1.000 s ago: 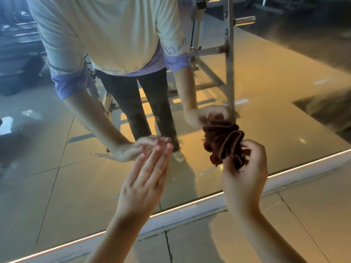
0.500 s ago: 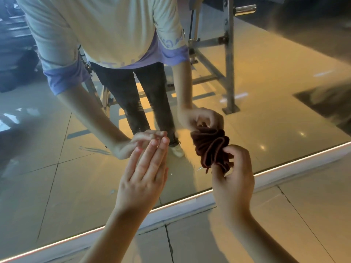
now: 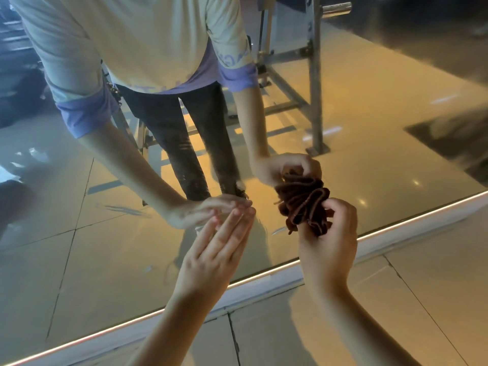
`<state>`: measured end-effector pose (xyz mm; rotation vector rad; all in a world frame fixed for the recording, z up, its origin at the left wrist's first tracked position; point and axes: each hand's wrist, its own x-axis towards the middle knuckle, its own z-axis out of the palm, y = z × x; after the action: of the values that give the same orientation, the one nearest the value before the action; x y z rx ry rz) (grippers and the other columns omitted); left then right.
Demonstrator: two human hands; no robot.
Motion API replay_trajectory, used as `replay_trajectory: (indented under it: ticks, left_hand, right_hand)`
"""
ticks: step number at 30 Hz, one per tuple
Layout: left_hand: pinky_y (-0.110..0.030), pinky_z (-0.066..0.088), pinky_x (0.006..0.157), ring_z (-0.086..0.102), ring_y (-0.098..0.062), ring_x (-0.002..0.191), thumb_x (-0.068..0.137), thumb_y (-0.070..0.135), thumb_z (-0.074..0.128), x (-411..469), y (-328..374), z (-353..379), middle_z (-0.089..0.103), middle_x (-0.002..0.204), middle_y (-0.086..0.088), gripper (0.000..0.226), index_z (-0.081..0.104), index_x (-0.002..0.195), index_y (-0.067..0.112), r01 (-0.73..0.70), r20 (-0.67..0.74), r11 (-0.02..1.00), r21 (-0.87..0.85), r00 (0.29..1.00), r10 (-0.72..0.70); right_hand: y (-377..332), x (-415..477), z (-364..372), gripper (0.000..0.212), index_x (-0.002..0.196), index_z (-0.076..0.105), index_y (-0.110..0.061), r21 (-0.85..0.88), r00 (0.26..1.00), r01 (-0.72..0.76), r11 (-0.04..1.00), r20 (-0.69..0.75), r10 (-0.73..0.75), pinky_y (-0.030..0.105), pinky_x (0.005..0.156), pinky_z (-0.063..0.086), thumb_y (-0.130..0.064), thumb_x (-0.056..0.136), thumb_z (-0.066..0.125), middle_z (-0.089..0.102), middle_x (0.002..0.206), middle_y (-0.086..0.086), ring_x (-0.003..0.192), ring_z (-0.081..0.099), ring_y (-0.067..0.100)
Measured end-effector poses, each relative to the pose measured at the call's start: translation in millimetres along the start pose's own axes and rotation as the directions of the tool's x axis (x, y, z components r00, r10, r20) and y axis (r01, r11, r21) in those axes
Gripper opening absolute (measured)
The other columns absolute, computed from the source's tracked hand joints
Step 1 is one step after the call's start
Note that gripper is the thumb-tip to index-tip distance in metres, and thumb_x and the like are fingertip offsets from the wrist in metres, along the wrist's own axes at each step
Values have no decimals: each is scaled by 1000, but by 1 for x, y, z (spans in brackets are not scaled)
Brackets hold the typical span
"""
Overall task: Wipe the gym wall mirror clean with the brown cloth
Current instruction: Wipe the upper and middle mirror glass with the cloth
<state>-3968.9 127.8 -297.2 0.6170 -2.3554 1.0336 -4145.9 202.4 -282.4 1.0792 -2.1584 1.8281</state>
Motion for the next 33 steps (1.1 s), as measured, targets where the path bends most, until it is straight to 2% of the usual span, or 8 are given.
replay_trajectory:
  ticks: [10, 12, 16, 19, 23, 27, 31, 33]
  left_hand:
    - [-40, 6, 126, 1, -25, 155, 94, 15, 57, -4, -1, 10, 0, 168, -13, 73, 21, 157, 3, -7, -33, 999, 41, 999, 8]
    - [-40, 6, 126, 1, -25, 155, 96, 14, 53, -3, -2, 10, 1, 168, -12, 69, 22, 156, 2, -16, -39, 999, 40, 999, 17]
    - [-41, 6, 126, 1, -25, 155, 97, 12, 50, -4, -1, 12, 1, 168, -13, 68, 20, 157, 3, -13, -36, 999, 45, 999, 15]
    - [-40, 7, 126, 2, -25, 155, 97, 12, 51, -5, -1, 12, 2, 168, -12, 67, 22, 157, 4, -8, -50, 999, 37, 999, 10]
    - [-38, 7, 126, 1, -24, 155, 101, 10, 46, -2, -5, 8, 3, 168, -10, 60, 25, 156, 5, -30, -33, 999, 25, 999, 30]
    - [-37, 6, 126, -2, -24, 155, 104, 3, 30, -2, -7, 1, -1, 168, -11, 53, 24, 156, 5, -42, -28, 997, 63, 999, 44]
    - [-37, 6, 126, -2, -24, 155, 104, 1, 29, 1, -11, -1, 4, 167, -11, 53, 22, 156, 4, -46, -19, 997, 64, 999, 47]
    - [-37, 7, 126, -1, -24, 155, 103, 1, 29, 1, -11, -1, 12, 164, -9, 52, 25, 156, 4, -39, -16, 998, 48, 999, 40]
  right_hand:
    - [19, 0, -1, 45, 106, 57, -4, 16, 997, -68, 998, -32, 69, 36, 73, 50, 18, 67, 64, 58, 107, 4, 97, 59, 32]
    - [29, 6, 0, 42, 109, 58, -4, 4, 971, -212, 977, -116, 211, 37, 77, 49, 15, 71, 61, 59, 111, 8, 100, 58, 32]
    - [17, -18, 13, 35, 105, 58, -4, 14, 970, -234, 972, -61, 235, 14, 72, 42, 13, 75, 67, 59, 106, 4, 95, 60, 24]
    - [14, -20, 9, 40, 103, 59, -6, 42, 993, -119, 992, 28, 118, 15, 72, 48, 16, 71, 69, 60, 103, 3, 90, 61, 22]
    - [21, -9, 10, 35, 108, 59, 1, 42, 955, -264, 963, -127, 268, 3, 74, 39, 15, 75, 64, 63, 107, 14, 92, 58, 17]
    - [7, -36, 17, 27, 103, 60, -3, 43, 961, -278, 960, 24, 277, 6, 71, 46, 5, 80, 71, 61, 101, 1, 84, 55, -2]
    - [15, -21, 9, 28, 105, 60, -7, 63, 958, -288, 956, 13, 288, 23, 73, 52, 2, 81, 72, 62, 103, 2, 89, 61, 14]
    - [17, -14, 9, 29, 111, 59, -5, 78, 917, -387, 919, -71, 392, 9, 76, 46, 2, 84, 70, 63, 110, 9, 98, 61, 22]
